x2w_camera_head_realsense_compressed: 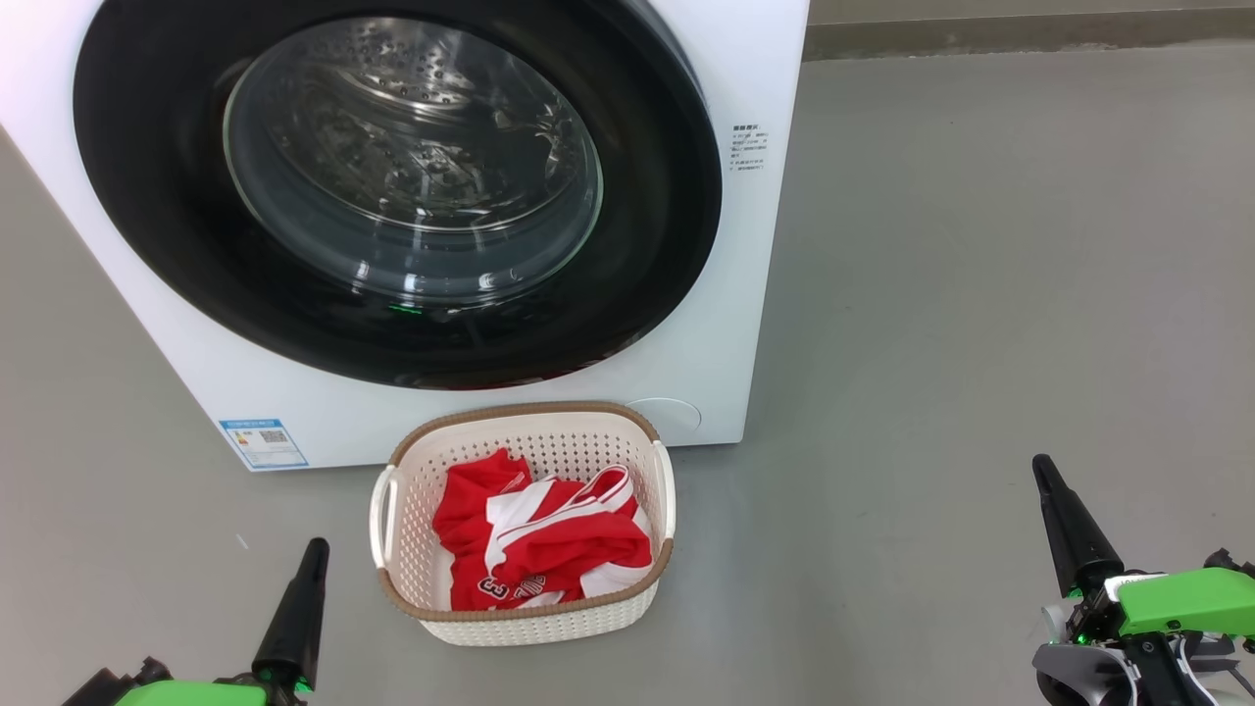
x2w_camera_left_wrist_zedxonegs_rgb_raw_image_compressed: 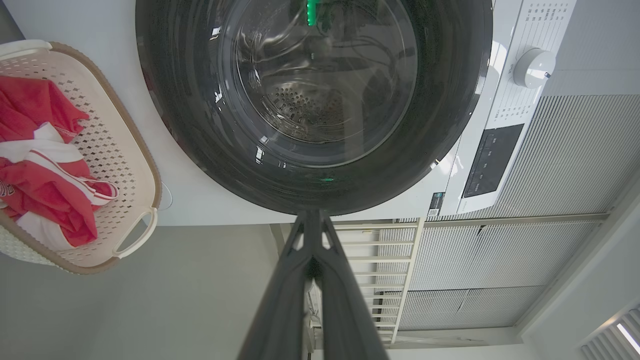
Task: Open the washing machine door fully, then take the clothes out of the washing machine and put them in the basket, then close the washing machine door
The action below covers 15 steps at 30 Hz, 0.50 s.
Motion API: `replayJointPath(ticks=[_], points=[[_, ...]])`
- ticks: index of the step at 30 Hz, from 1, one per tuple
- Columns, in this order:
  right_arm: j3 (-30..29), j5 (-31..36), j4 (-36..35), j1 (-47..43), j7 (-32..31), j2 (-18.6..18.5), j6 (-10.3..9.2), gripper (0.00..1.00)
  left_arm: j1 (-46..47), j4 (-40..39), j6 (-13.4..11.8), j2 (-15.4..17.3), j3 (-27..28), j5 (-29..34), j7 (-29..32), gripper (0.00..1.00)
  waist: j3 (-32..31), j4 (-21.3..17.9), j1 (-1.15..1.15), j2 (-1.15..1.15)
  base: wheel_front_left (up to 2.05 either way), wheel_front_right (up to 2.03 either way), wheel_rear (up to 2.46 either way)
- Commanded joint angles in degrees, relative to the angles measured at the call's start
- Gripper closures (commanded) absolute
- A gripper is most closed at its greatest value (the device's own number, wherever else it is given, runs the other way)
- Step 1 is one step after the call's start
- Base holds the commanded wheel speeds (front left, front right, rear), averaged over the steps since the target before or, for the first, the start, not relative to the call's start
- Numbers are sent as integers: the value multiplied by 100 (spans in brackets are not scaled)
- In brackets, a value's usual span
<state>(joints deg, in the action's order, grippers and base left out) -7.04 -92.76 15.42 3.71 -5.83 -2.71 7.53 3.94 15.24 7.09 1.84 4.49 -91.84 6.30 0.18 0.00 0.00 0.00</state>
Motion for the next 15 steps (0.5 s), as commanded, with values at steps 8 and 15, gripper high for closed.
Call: replayJointPath(ticks=[8, 15], points=[[79, 38, -141, 245, -44, -40, -4, 100, 225, -120, 40, 104, 202, -34, 18, 100, 0, 0, 0, 0, 0, 0, 0], [75, 41, -141, 245, -47, -37, -4, 100, 225, -120, 40, 104, 202, -34, 18, 100, 0, 0, 0, 0, 0, 0, 0]])
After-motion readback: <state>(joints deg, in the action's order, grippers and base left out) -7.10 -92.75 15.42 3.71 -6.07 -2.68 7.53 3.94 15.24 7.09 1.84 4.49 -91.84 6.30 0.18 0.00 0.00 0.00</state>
